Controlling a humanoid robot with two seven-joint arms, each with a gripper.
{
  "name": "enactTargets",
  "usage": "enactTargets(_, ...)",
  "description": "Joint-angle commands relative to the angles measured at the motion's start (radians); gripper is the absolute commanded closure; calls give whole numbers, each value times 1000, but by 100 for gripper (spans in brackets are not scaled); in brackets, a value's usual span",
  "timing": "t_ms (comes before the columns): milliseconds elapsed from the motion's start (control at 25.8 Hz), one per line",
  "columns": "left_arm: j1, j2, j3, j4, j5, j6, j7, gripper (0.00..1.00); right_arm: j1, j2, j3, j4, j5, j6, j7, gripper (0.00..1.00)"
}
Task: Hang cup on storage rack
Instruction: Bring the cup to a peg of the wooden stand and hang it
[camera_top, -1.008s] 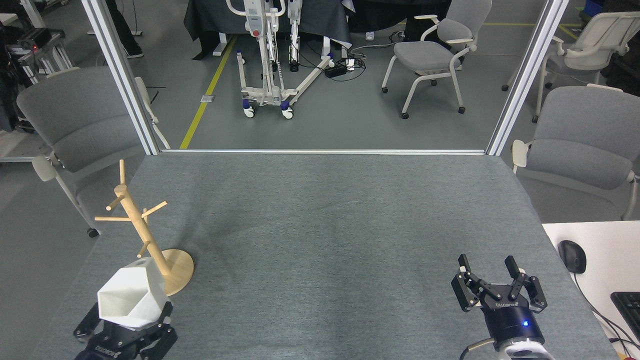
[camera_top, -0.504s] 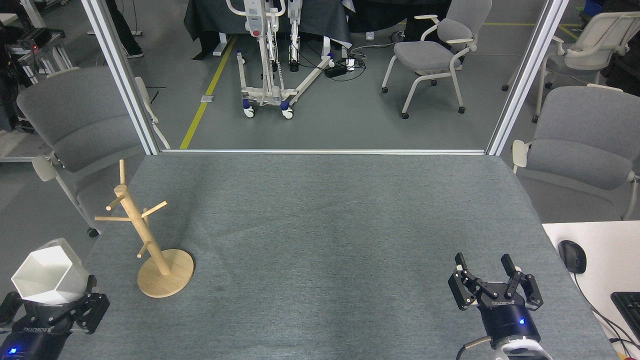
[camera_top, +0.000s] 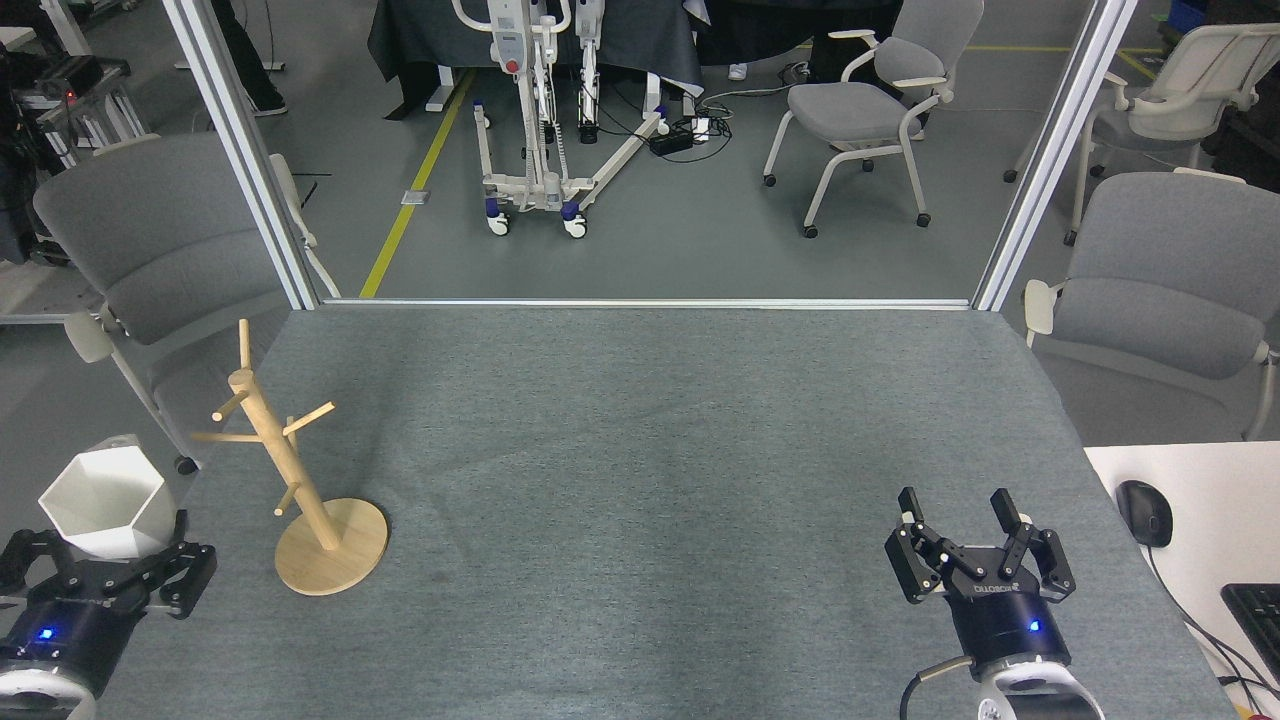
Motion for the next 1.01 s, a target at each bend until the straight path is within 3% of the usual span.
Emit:
enactTargets(0,-35,-2,-40,19,-42,43,-30,100,-3,-7,-5,13,-4,3,-1,1)
enactTargets(233,-91,1,-90,44,-48,98,-85,100,-29,-2,-2,19,-5,3,1,1)
enactTargets(969,-90,-3,-172,44,-158,106,-91,100,-52,-7,-5,28,-5,1,1,1)
